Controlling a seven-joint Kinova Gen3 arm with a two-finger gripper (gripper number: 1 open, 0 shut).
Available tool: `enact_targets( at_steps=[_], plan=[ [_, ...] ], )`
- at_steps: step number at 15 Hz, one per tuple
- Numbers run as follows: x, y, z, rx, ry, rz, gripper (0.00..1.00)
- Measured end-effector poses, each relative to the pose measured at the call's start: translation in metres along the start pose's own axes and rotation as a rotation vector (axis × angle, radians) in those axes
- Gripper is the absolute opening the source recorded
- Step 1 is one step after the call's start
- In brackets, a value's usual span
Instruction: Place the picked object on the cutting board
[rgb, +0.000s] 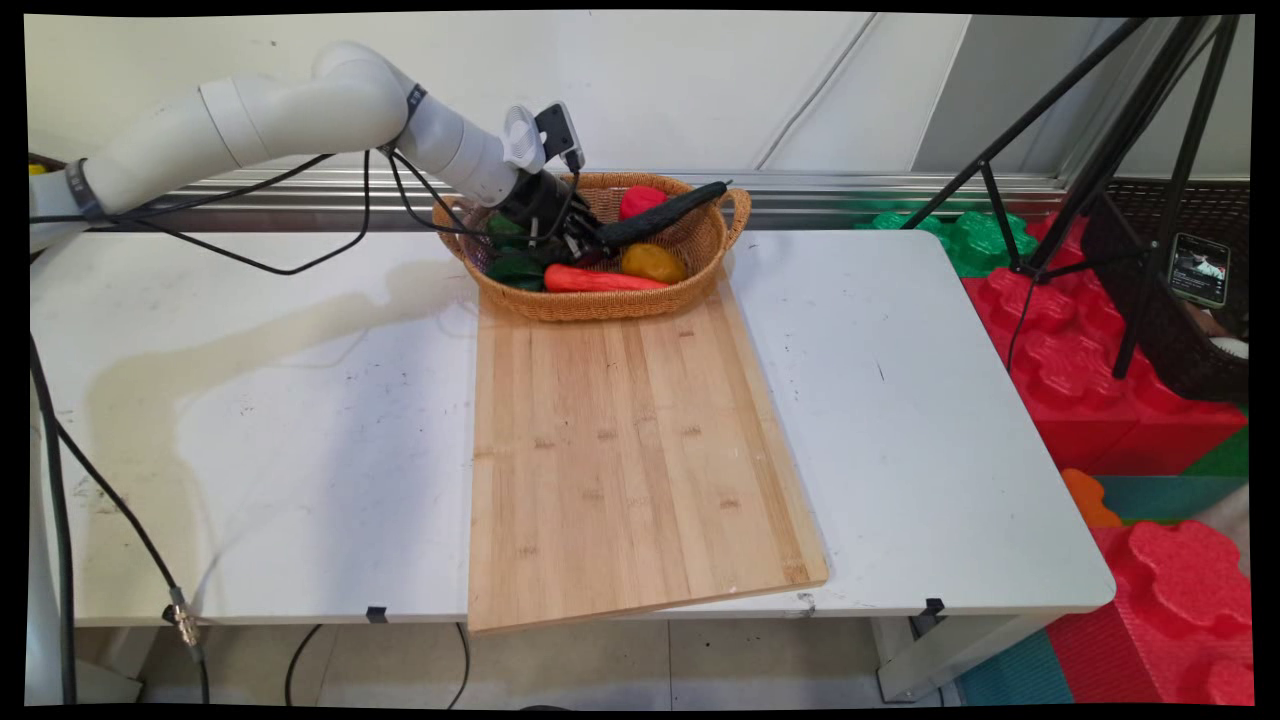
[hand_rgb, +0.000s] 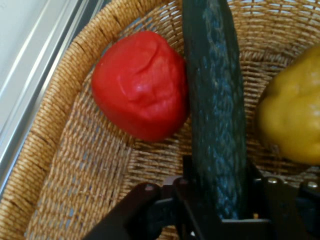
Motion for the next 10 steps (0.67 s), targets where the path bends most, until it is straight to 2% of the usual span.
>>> enact_targets(
  at_steps=[10],
  plan=[
    [-0.0015, 0.0009, -0.0045, 0.003, 0.022, -0.051, 0.0]
  ],
)
